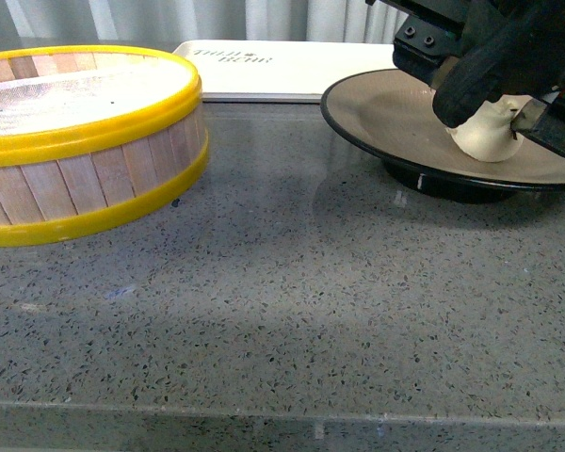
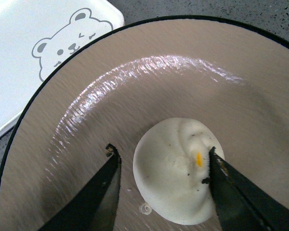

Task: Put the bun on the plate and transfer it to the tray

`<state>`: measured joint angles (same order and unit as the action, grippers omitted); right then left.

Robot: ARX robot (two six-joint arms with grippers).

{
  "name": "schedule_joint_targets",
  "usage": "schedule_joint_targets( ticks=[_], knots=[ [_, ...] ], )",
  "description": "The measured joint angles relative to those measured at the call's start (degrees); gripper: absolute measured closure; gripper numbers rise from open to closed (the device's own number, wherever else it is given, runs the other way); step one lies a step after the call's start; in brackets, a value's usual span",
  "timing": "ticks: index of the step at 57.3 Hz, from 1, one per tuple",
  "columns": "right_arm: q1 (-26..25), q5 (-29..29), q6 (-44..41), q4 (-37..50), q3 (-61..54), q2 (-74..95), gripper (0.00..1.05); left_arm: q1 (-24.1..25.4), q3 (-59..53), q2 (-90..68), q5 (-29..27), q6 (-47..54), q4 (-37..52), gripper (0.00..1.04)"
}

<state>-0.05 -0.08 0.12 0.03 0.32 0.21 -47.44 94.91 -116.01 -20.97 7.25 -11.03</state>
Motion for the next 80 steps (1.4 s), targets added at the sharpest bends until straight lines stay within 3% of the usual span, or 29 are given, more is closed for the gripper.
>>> schedule_joint_targets(
  ticks=[5, 17, 44, 63, 73, 80],
  knots=[
    [0.00, 0.00, 0.00, 0.00, 0.00, 0.00, 0.08, 0.02, -0.02, 0.00, -0.09, -0.07, -0.07, 0.31],
    [0.00, 0.00, 0.00, 0.00, 0.00, 0.00, 0.08, 0.09, 0.13, 0.02, 0.09, -0.26, -0.79, 0.05],
    [0.00, 0.00, 0.00, 0.00, 0.00, 0.00, 0.08, 2.40, 1.11, 5.49, 2.19, -1.64, -2.49, 0.07],
    [0.00, 0.00, 0.00, 0.00, 0.00, 0.00, 0.08, 5.07, -10.05, 22.56, 5.09, -1.09, 2.10, 0.07],
    [0.00, 0.00, 0.00, 0.00, 0.00, 0.00, 0.08, 9.16, -21.51, 37.64, 7.15, -1.18, 5.01, 0.07],
    [0.00, 0.00, 0.00, 0.00, 0.00, 0.00, 0.08, 18.34, -32.52, 53.44, 11.30, -1.79, 3.19, 0.07]
  ],
)
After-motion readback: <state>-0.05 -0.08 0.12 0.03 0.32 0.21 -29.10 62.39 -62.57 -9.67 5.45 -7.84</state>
